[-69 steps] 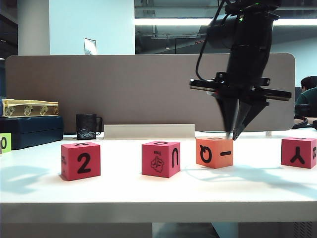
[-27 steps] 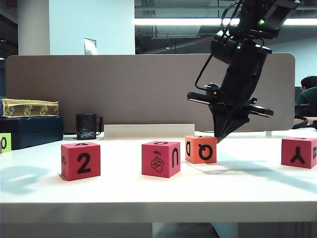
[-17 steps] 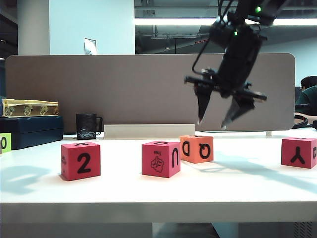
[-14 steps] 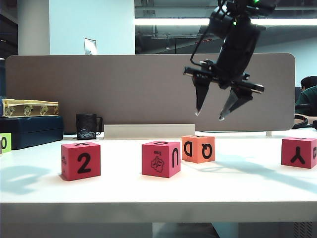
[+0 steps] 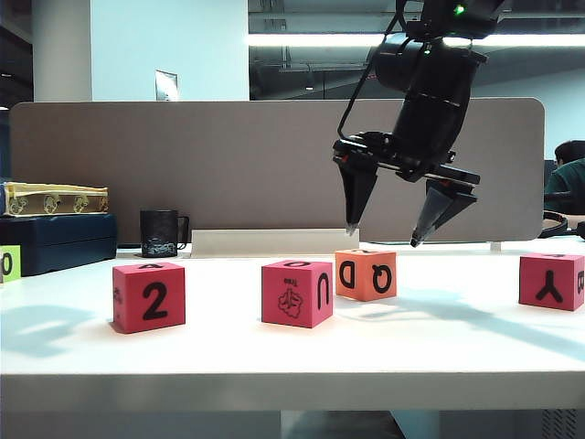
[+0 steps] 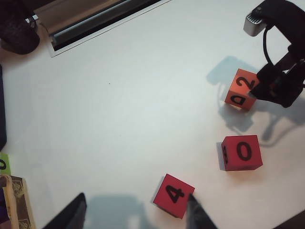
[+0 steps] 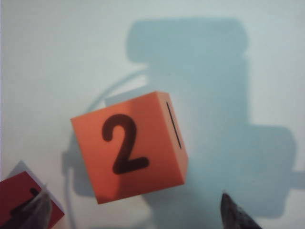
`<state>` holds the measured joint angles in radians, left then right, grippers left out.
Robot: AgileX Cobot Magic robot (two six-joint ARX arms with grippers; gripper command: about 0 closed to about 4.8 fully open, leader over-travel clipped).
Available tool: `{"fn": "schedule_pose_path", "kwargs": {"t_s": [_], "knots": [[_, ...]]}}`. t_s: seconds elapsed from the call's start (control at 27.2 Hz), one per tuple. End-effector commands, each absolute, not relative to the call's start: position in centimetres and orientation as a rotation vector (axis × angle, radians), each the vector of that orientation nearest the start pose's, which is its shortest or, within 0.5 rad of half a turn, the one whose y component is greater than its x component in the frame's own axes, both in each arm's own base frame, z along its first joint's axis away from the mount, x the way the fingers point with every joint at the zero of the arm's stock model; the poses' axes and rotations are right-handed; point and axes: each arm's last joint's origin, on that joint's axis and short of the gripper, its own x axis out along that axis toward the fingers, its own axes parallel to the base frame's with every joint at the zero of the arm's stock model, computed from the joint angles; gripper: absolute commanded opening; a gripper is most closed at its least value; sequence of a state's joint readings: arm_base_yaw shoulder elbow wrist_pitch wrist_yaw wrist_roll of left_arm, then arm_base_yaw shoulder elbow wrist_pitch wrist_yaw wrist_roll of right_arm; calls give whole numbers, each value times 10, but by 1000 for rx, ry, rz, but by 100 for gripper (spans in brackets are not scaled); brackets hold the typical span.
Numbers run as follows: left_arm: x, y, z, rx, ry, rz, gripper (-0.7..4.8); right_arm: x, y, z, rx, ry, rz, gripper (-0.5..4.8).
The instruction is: Select the appropriate blocks from the scattered letter blocks on the table and arrange them in a row to spell out "2024".
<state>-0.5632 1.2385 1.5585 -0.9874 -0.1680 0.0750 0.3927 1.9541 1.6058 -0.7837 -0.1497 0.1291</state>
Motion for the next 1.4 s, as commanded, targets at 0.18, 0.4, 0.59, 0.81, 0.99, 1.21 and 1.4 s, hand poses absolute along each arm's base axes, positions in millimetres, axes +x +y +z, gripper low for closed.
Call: {"fn": "schedule_pose_path", "kwargs": {"t_s": [0.18, 0.4, 0.59, 0.81, 0.99, 1.21, 1.4], "knots": [[190, -115, 430, 309, 597, -407, 263, 382, 166, 227, -94, 1144, 434, 479], [190, -115, 430, 309, 597, -407, 263, 387, 172, 216, -139, 1124, 468, 479], [190, -115, 430, 309, 597, -407, 263, 390, 175, 210, -139, 1113, 472, 436], [190, -115, 430, 309, 597, -407, 263, 392, 176, 199, -143, 1154, 471, 360], [190, -115, 430, 310, 597, -407, 263, 392, 176, 199, -143, 1145, 470, 205], [190, -115, 430, 310, 597, -407, 263, 390, 175, 200, -145, 1173, 469, 143], [190, -115, 430, 310, 597, -407, 263, 375, 169, 219, -148, 1219, 461, 143]]}}
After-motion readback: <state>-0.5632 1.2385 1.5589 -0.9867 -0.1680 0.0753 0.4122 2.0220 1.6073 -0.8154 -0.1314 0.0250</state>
